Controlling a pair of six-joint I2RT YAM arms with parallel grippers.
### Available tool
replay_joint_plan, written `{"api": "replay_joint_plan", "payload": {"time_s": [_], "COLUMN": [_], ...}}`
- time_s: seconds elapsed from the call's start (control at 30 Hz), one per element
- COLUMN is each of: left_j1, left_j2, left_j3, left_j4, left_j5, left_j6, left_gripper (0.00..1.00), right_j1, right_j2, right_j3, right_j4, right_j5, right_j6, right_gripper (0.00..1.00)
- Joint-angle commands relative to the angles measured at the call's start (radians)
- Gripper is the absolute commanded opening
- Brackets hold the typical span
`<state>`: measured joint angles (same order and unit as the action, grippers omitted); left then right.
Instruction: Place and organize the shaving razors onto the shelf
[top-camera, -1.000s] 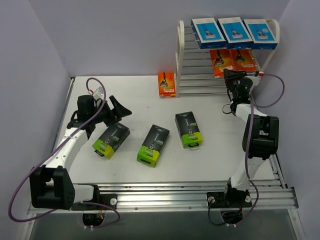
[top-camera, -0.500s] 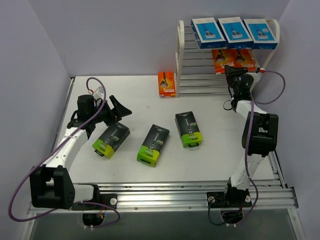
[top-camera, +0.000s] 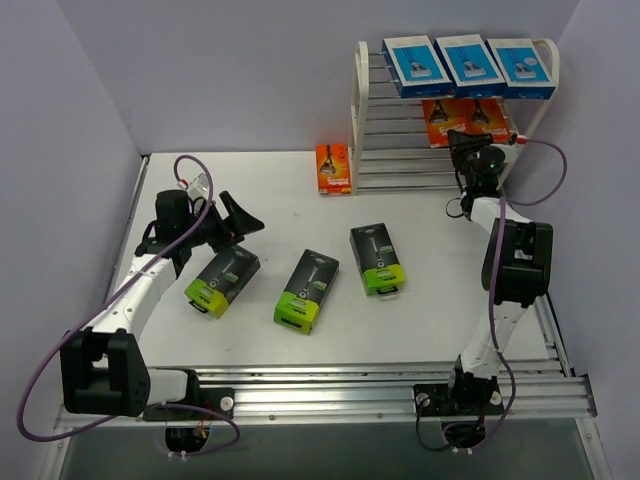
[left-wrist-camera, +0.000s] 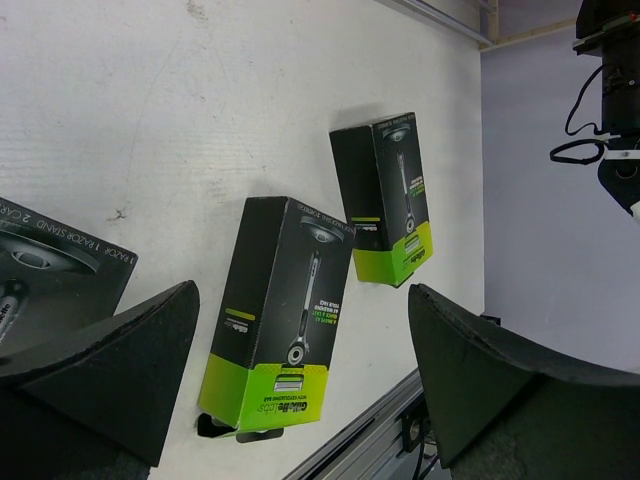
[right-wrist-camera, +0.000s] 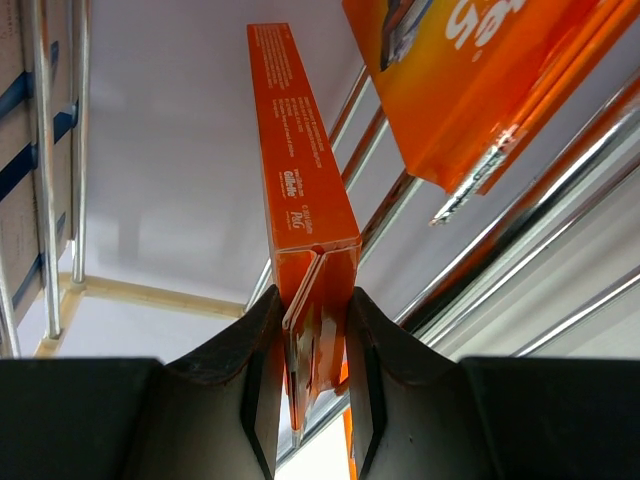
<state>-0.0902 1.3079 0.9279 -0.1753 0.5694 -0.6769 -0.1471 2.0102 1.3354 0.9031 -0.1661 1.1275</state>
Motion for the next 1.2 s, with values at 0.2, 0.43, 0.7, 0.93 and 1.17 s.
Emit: {"api": "replay_joint_plan", "payload": {"time_s": [0.2,0.43,0.7,0.93,1.17], "left_j1": [-0.003,-0.002,-0.002,0.001,0.001], "left_j2": [0.008,0.01,0.007,-0.002,-0.01], "left_j3": [0.017,0.017,0.017,0.017,0.015], "left_j4": [0.043,0.045,0.043,0.04,0.04], "left_j5": [0.029,0.029,0.029,0.026,0.026], "left_j6": [-0.007,-0.006,-0.003,-0.003,-0.004], "left_gripper": [0.94,0.94,0.94,0.94,0.94], "right_j1": [-0.016,-0.017,-0.02,-0.026,-0.034], "right_j2": [0.005,0.005,-0.01,-0.04,-0.068], "right_j3": [0.061,0.08,0.093,0.103,0.099], "right_j4": [0.03,0.005,-0.032,-0.134,-0.19], "right_j5": [-0.016,-0.024,-0.035,-0.033,-0.046], "right_j6": [-0.005,-0.009,-0.009,-0.018,-0.028], "right_gripper": [0.35,0.51,0.73,0.77,0.78]}}
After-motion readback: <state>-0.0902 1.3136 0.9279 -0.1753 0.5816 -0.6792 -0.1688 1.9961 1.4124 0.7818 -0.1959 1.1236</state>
